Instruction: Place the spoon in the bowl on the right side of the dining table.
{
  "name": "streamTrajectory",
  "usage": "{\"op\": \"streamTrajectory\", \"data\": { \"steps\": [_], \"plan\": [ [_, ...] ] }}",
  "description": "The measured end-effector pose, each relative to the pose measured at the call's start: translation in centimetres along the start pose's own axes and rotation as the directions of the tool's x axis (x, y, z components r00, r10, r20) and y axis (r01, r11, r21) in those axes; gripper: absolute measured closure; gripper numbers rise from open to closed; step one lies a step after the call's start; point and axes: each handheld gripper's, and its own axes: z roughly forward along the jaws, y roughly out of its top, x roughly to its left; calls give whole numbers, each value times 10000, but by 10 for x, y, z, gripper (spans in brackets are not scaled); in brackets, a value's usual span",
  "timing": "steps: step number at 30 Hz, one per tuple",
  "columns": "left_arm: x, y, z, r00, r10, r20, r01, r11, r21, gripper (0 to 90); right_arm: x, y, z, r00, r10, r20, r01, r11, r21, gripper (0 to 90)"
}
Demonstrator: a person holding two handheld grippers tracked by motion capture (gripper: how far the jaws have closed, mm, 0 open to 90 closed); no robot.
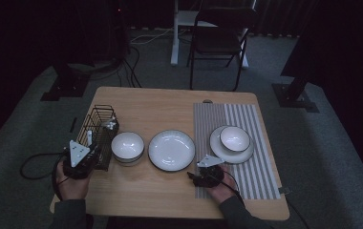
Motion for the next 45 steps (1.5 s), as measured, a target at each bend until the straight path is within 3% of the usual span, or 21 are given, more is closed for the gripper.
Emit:
{"op": "streamTrajectory", "data": {
  "steps": [14,29,45],
  "plan": [
    [5,-1,7,9997,-225,-90,228,9993,286,778,0,0,0,10000,5,0,-5,10000,-1,390],
    [0,1,5,9991,176,-398,-164,9994,297,846,0,0,0,10000,9,-2,-9,10000,3,389],
    [7,2,2,9997,-37,-245,43,9998,215,852,0,0,0,10000,1,-26,-1,10000,20,383]
  ]
}}
